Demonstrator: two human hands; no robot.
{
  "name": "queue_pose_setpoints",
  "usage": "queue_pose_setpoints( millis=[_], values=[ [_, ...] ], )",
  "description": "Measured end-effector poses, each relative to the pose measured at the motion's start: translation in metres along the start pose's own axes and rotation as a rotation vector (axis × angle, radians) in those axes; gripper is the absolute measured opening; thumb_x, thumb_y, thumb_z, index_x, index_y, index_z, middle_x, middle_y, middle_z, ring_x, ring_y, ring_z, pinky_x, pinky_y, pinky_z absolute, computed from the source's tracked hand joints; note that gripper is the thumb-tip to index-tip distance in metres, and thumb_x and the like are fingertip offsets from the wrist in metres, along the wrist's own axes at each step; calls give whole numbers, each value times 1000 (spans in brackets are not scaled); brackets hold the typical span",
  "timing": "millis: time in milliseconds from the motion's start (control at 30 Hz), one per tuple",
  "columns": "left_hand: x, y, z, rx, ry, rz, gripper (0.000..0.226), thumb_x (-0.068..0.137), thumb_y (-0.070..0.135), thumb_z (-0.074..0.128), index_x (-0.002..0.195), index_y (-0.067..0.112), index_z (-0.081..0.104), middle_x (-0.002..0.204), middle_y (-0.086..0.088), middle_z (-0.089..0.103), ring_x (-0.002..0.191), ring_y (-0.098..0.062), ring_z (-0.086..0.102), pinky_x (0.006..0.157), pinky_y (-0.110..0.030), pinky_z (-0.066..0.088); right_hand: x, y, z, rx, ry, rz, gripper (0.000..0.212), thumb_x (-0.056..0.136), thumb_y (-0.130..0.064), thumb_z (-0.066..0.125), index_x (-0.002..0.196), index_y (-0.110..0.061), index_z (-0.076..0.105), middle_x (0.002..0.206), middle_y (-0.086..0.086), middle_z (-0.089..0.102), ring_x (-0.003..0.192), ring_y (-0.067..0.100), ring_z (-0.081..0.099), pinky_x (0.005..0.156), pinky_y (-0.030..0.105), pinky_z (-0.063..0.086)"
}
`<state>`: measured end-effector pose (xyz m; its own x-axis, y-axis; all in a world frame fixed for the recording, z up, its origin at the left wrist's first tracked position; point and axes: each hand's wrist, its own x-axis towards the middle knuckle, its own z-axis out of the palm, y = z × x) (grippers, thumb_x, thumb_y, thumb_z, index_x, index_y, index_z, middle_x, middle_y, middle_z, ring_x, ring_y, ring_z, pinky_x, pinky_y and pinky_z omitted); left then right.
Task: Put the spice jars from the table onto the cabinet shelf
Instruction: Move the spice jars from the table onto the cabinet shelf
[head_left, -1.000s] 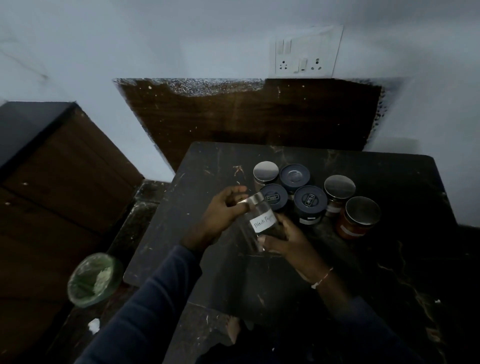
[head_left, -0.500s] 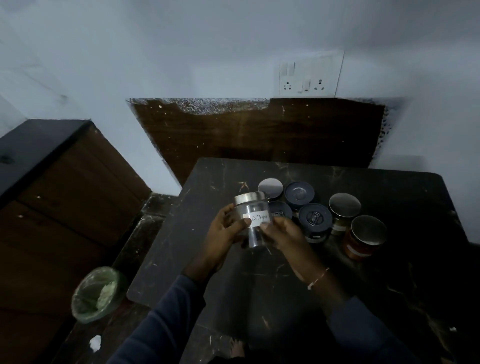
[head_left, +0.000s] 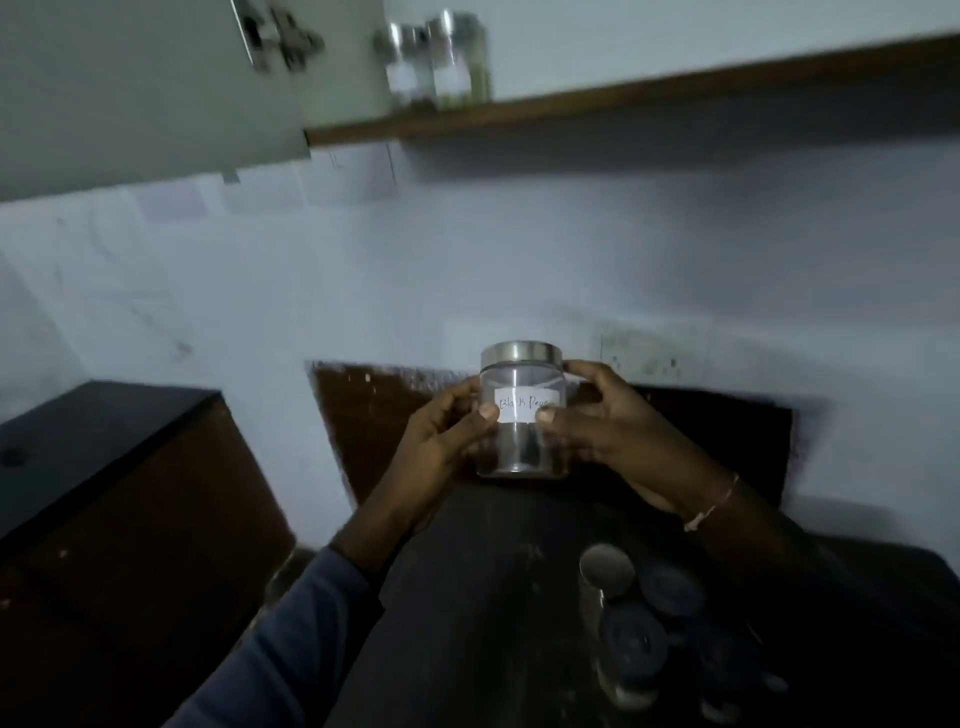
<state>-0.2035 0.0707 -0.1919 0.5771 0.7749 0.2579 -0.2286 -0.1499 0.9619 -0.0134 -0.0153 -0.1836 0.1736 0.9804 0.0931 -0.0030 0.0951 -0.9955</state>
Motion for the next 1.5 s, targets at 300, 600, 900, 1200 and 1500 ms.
queue_pose_setpoints(
  millis=[300, 600, 900, 1200, 1500],
  values=[
    [113, 153, -20, 248, -38, 486, 22, 95, 21, 59, 115, 28, 63, 107, 12, 72, 100, -6, 67, 79, -20, 54, 69, -191, 20, -377, 38, -502, 75, 68, -15, 87, 127, -37, 47, 121, -2, 60, 101, 10, 68, 74, 37, 62],
    [237, 213, -52, 859, 232, 715, 18, 92, 16, 58, 103, 12, 73, 99, -1, 73, 93, -14, 65, 77, -21, 43, 146, -267, 13, -762, 439, -769, 82, 60, -30, 89, 126, -38, 39, 105, -24, 54, 93, -7, 54, 67, 1, 43],
    [302, 195, -35, 1125, 580, 550, 26, 74, 33, 49, 60, 13, 57, 55, 3, 55, 55, -17, 53, 53, -25, 38, 250, -288, -17, -971, 401, -518, 74, 65, -33, 88, 122, -27, 42, 106, -5, 56, 85, 12, 57, 66, 19, 44],
    [310, 186, -38, 1035, 679, 627, 31, 75, 30, 48, 49, 13, 44, 46, 2, 40, 45, -13, 39, 45, -24, 29, 334, -308, -42, -1321, 396, -232, 54, 94, -34, 59, 138, -16, 34, 123, 12, 56, 90, 21, 52, 67, 31, 45],
    [311, 185, -39, 1012, 697, 666, 37, 80, 28, 49, 48, 13, 37, 46, 1, 34, 46, -16, 36, 48, -26, 25, 364, -317, -43, -1383, 399, -135, 48, 97, -28, 54, 140, -17, 37, 126, 15, 52, 106, 36, 60, 83, 51, 59]
  ],
)
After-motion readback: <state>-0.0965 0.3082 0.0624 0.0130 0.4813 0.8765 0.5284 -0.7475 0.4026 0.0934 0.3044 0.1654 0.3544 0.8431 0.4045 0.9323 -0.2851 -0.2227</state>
